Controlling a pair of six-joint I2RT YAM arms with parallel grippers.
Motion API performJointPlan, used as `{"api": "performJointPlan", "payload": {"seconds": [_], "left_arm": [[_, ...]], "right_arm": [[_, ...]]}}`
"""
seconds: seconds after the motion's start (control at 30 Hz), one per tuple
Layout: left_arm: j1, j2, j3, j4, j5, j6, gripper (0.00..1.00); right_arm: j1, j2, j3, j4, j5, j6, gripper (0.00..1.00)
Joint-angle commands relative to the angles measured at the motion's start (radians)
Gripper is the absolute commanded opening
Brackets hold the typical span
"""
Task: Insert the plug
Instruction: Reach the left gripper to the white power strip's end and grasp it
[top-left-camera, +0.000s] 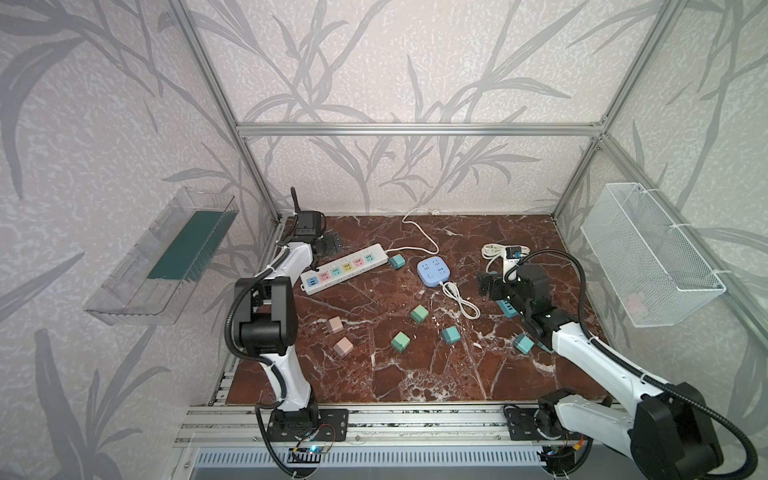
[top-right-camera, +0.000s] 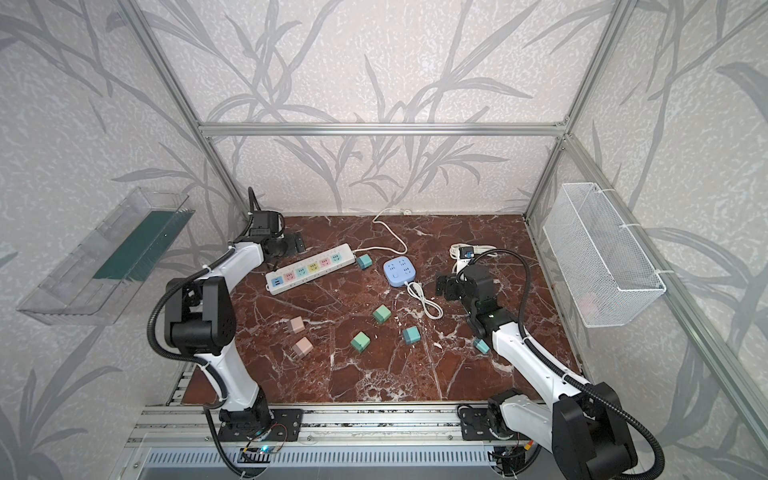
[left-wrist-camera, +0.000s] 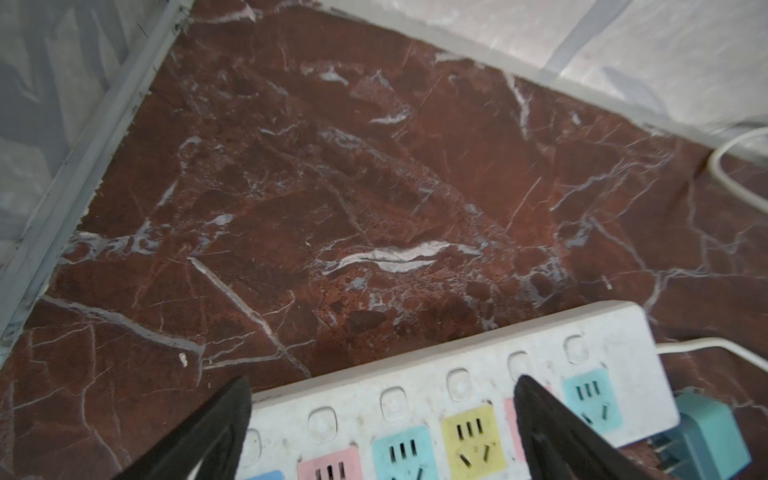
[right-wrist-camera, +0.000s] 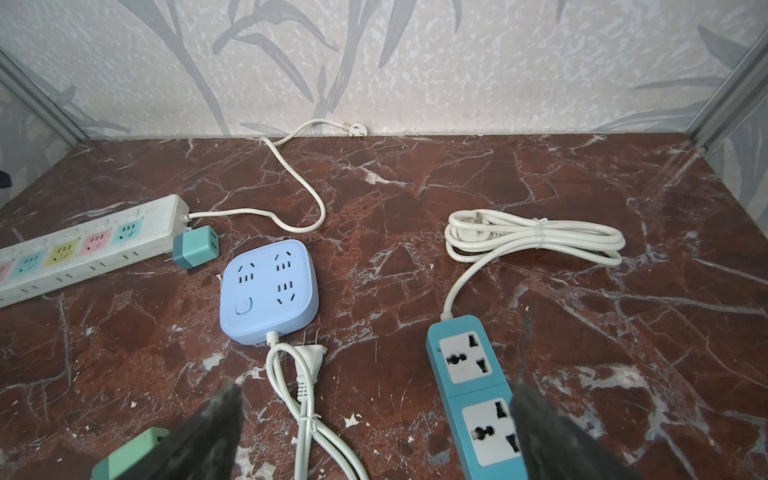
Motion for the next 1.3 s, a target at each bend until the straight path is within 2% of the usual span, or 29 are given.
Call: {"api": "performJointPlan", "payload": {"seconds": [0.0, 0.17, 0.33, 0.43, 0.7, 0.87, 1.27], "left_arm": [[0.014, 0.057, 0.087, -0.064, -0.052, 0.044, 0.98], [0.05, 0.16, 0.137, -0.103, -0.017, -0.015, 0.96], [0.113, 0.219, 0.149, -0.121, 0.159, -0.064, 0.91], [0.117, 0.215, 0.128, -0.124, 0.175, -0.061, 0.91], [0.115, 0.125, 0.008, -0.107, 0.208, -0.098, 0.89], [0.106, 0.052, -0.122, -0.071, 0.22, -0.188, 0.88], [-0.035, -0.154, -0.39, 0.003, 0.175, -0.402, 0.87]], "right_arm": [[-0.003, 0.007, 0.005, 0.021, -0.037, 0.012, 0.99], [-0.003, 0.012, 0.007, 0.01, -0.048, 0.014, 0.99], [-0.003, 0.007, 0.004, 0.013, -0.024, -0.016, 0.99], [-0.002, 0.007, 0.005, 0.011, -0.021, -0.025, 0.99], [-0.003, 0.008, 0.012, 0.005, -0.018, -0.035, 0.99], [-0.003, 0.007, 0.019, -0.005, -0.007, -0.039, 0.99], [-0.003, -0.044, 0.019, -0.028, -0.012, -0.032, 0.99]]}}
